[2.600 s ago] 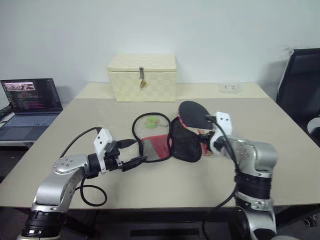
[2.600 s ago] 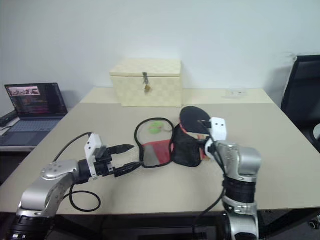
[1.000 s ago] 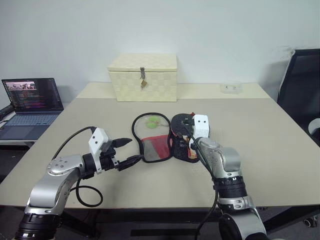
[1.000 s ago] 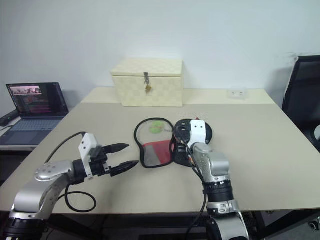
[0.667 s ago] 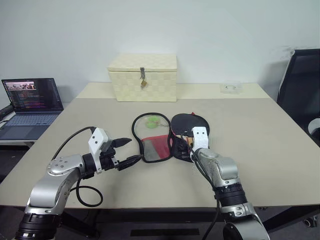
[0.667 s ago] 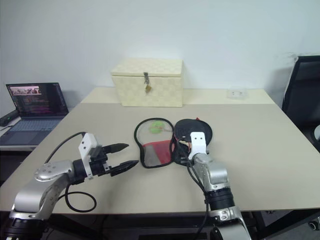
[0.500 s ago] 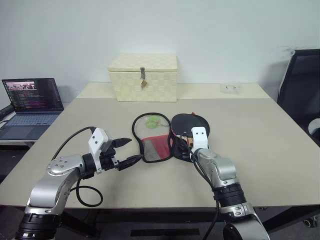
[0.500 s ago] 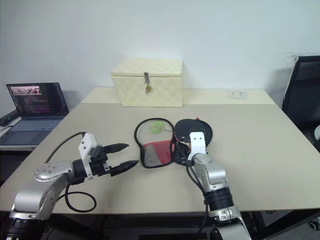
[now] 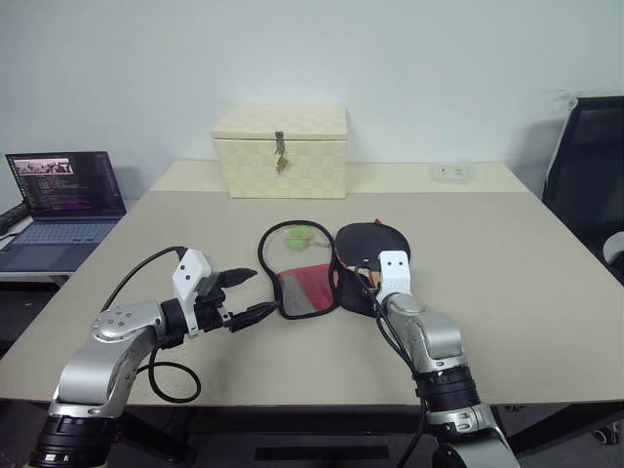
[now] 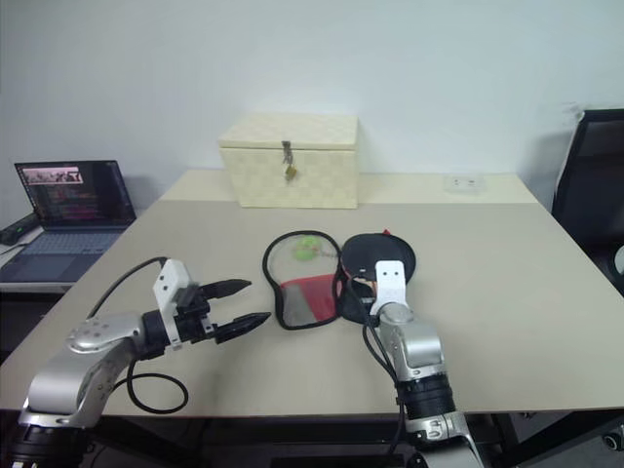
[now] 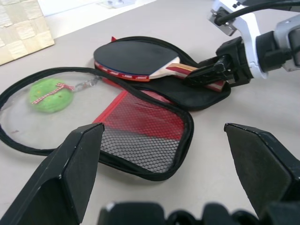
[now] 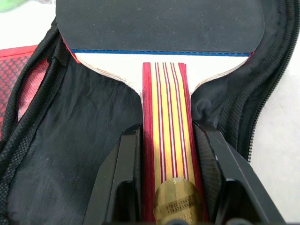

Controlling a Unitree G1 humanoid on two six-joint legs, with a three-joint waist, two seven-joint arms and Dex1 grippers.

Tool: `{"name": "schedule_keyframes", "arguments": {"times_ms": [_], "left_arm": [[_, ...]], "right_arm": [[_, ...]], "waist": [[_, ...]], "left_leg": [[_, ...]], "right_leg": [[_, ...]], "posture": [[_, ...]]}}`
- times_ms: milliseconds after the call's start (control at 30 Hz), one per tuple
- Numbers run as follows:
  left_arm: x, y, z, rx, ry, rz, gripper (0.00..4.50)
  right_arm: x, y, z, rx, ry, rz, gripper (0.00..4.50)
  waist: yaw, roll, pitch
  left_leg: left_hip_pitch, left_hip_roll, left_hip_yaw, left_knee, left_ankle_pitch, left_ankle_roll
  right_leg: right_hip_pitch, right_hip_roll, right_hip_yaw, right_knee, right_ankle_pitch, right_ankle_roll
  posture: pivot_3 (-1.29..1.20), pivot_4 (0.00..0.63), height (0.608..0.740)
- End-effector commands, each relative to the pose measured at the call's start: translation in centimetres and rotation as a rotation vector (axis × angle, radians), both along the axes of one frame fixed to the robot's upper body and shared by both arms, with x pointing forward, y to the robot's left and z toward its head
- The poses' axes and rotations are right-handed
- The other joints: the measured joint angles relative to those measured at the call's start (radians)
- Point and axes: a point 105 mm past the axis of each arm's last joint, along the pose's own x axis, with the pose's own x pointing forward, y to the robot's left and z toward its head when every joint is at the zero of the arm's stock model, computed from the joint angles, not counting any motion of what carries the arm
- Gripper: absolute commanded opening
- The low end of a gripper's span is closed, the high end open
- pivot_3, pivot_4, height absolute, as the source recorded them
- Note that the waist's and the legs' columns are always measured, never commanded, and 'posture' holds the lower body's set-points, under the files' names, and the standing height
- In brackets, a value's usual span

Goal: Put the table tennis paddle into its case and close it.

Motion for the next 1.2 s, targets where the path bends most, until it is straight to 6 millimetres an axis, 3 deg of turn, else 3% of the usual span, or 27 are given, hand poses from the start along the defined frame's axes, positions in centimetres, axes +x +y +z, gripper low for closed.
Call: {"name": "schedule_keyframes", "arguments": {"times_ms": [33, 367, 500, 667, 767, 867, 967, 1100, 1200], "left_arm": [[0.0, -0.2, 1.0, 0.01, -0.043, -0.015, 4.5], [0.2, -0.2, 1.0, 0.011, -0.045, -0.013, 4.5], [0.2, -0.1, 1.0, 0.01, -0.046, -0.01, 4.5], [0.3, 0.1, 1.0, 0.009, -0.043, 0.004, 4.5], [0.9, 0.6, 1.1, 0.003, -0.052, 0.041, 4.5], [2.1, 1.8, 1.0, 0.017, -0.058, 0.116, 4.5], [3.3, 3.2, 0.4, 0.045, -0.054, 0.195, 3.93], [5.8, 5.2, -1.1, 0.083, -0.007, 0.317, 2.58], [7.6, 6.1, -2.1, 0.128, 0.009, 0.383, 1.49]], "right_arm": [[-0.2, -1.1, 0.6, 0.018, -0.022, -0.08, 1.23], [-0.1, 0.2, 0.2, 0.037, 0.004, -0.039, 1.23], [-0.3, 0.7, 0.8, 0.073, -0.014, -0.021, 2.53], [-1.4, 2.5, 4.2, 0.017, -0.105, 0.188, 4.28], [-2.8, 2.1, 6.1, -0.05, -0.171, 0.333, 4.28], [-4.0, 1.2, 7.1, -0.006, -0.162, 0.425, 4.28], [-4.8, 0.2, 8.4, 0.053, -0.167, 0.5, 4.3], [-7.3, -1.0, 10.6, 0.103, -0.173, 0.724, 4.3], [-8.4, -1.8, 11.0, 0.099, -0.162, 0.787, 4.3]], "waist": [[0.003, 0.0, 0.0], [0.006, 0.0, 0.0], [0.005, 0.0, 0.0], [0.003, 0.0, 0.0], [0.004, 0.0, 0.0], [0.004, 0.0, 0.0], [0.004, 0.0, 0.0], [0.006, 0.0, 0.0], [0.006, 0.0, 0.0]], "left_leg": [[0.0, 0.0, 0.0, 0.0, 0.0, 0.0], [0.0, 0.0, 0.0, 0.0, 0.0, 0.0], [0.0, 0.0, 0.0, 0.0, 0.0, 0.0], [0.0, 0.0, 0.0, 0.0, 0.0, 0.0], [0.0, 0.0, 0.0, 0.0, 0.0, 0.0], [0.0, 0.0, 0.0, 0.0, 0.0, 0.0], [0.0, 0.0, -0.001, 0.0, 0.0, 0.0], [0.0, 0.0, 0.0, 0.0, 0.0, 0.0], [0.0, -0.001, -0.001, 0.0, 0.0, 0.0]], "right_leg": [[0.0, 0.0, 0.0, 0.0, 0.0, 0.0], [0.0, 0.0, 0.0, 0.0, 0.0, 0.0], [0.0, 0.0, 0.0, 0.0, 0.0, 0.0], [0.0, 0.0, 0.0, 0.0, 0.0, 0.0], [0.0, 0.0, 0.0, 0.0, 0.0, 0.0], [0.0, 0.0, 0.0, 0.0, 0.0, 0.0], [0.0, 0.0, -0.001, 0.0, 0.0, 0.0], [0.0, 0.001, -0.001, 0.0, 0.0, 0.0], [0.001, 0.001, -0.002, -0.001, 0.0, 0.0]], "posture": [[0.0, 0.15, 0.74], [0.0, 0.15, 0.74], [0.0, 0.15, 0.74], [0.0, 0.15, 0.74], [0.0, 0.15, 0.74], [0.0, 0.15, 0.74], [0.0, 0.15, 0.74], [0.0, 0.15, 0.74], [0.0, 0.15, 0.74]]}}
